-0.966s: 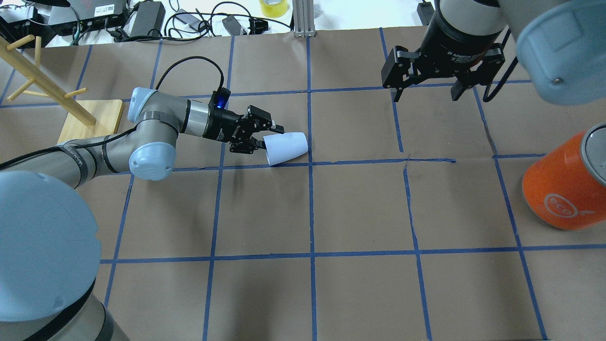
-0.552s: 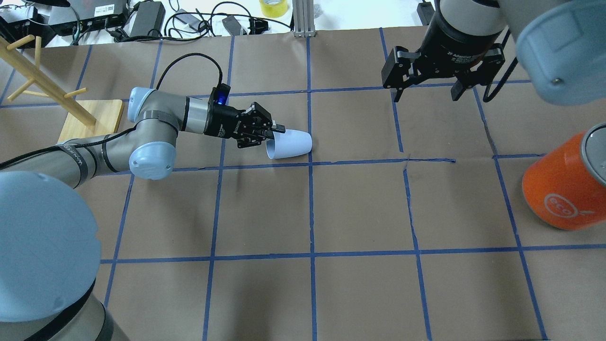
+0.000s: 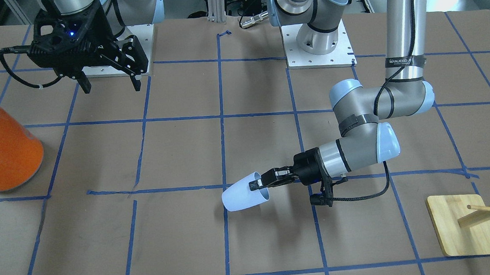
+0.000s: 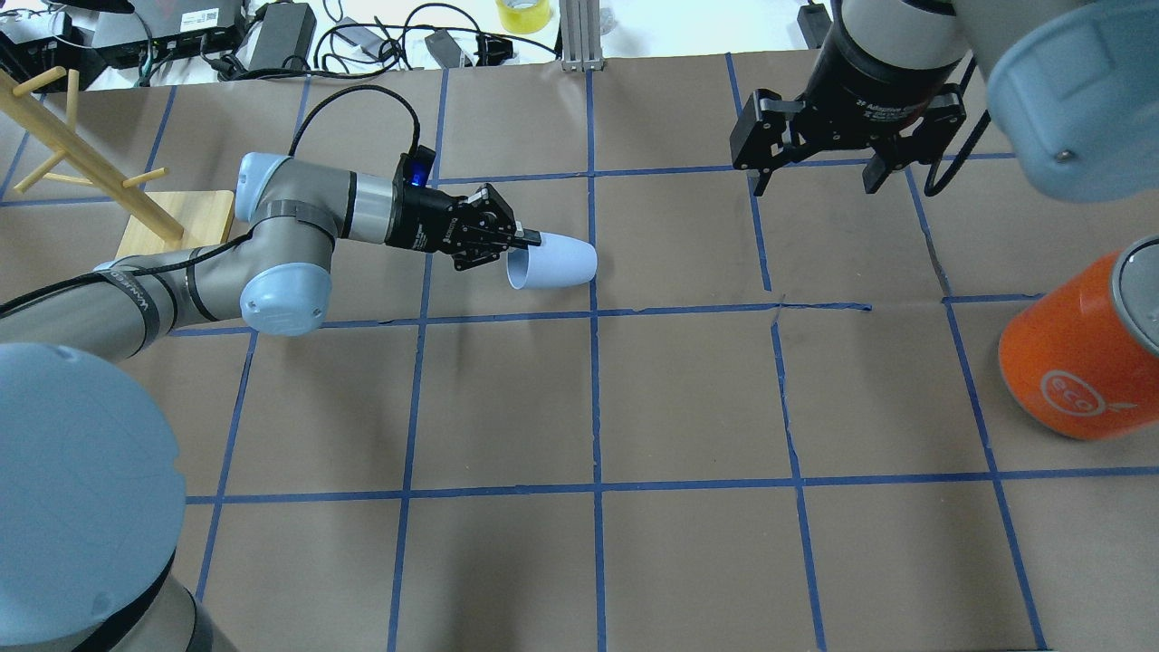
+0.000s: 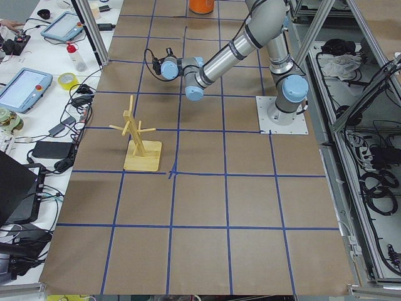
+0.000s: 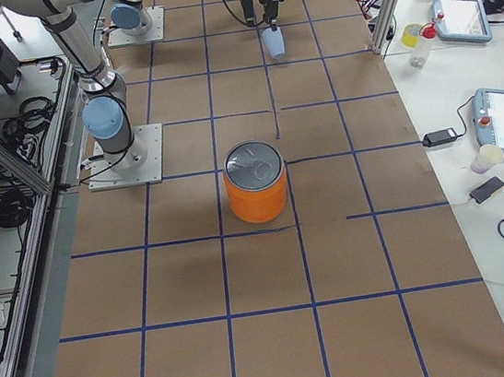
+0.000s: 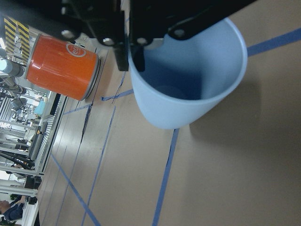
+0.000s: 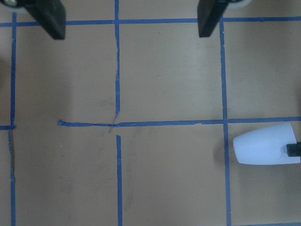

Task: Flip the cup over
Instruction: 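Grasp the cup's closed end with the left gripper and lift it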

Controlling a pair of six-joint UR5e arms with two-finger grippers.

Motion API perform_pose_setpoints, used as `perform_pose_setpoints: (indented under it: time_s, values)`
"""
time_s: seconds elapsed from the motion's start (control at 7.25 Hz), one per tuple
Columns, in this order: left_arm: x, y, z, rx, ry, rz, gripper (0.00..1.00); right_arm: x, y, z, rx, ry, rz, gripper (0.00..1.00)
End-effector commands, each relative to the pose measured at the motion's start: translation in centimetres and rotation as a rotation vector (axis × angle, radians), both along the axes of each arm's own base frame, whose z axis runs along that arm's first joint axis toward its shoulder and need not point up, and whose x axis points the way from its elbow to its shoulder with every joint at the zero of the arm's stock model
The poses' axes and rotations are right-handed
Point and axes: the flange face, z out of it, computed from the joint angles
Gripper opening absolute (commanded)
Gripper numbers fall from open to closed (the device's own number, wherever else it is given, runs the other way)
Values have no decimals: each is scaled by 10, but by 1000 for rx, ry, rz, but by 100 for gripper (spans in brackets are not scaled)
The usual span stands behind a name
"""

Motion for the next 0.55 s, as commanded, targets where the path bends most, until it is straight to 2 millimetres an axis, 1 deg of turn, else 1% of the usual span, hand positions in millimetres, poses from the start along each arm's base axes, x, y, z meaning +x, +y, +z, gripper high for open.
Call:
perform_pose_setpoints:
  time_s: [0.0, 0.14, 0.28, 0.41]
  values:
    - [1, -18, 59, 7, -126, 89, 0, 0, 0, 0, 0, 0, -2, 100]
    - [-3, -19, 79, -34, -197, 86, 0, 0, 0, 0, -1, 0, 0, 100]
    - [5, -19, 90, -64, -344, 103, 0, 0, -1, -1, 3, 0, 0, 100]
    - [13, -24, 107, -84, -425, 103, 0, -1, 0, 0, 1, 0, 0, 100]
